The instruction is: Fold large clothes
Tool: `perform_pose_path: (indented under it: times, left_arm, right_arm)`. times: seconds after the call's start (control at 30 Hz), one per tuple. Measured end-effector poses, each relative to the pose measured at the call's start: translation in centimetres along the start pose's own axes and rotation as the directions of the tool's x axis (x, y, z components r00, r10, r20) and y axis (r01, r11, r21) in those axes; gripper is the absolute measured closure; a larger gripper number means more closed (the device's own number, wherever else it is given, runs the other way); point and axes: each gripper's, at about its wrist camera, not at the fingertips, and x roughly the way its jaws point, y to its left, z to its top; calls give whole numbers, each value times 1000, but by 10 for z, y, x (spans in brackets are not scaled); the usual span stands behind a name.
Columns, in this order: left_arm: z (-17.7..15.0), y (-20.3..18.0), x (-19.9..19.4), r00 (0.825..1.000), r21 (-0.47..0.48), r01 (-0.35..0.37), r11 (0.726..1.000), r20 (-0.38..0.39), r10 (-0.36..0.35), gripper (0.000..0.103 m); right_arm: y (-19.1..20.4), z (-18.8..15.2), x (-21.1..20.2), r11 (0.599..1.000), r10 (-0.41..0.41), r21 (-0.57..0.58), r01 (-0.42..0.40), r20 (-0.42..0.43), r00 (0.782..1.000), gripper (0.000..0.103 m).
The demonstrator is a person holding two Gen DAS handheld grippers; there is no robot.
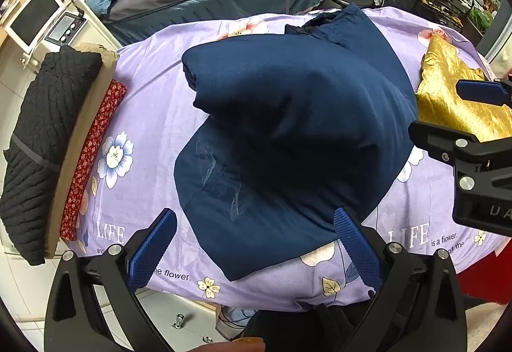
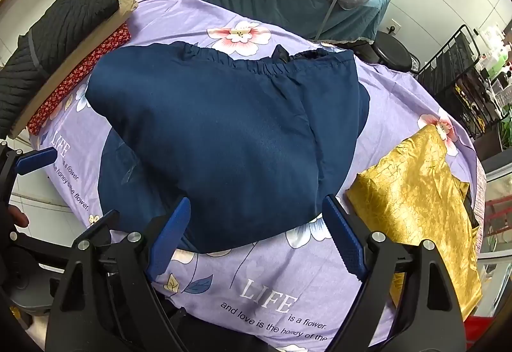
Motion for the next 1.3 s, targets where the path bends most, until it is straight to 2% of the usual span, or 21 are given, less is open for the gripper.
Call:
perform_pose_path:
  times: [1.3]
  left_arm:
    - [0,0,-4,1000,-1,-11,1000,13,11,7]
  right_arm:
    - [0,0,-1,1000,4,5,-4,5,1000,20]
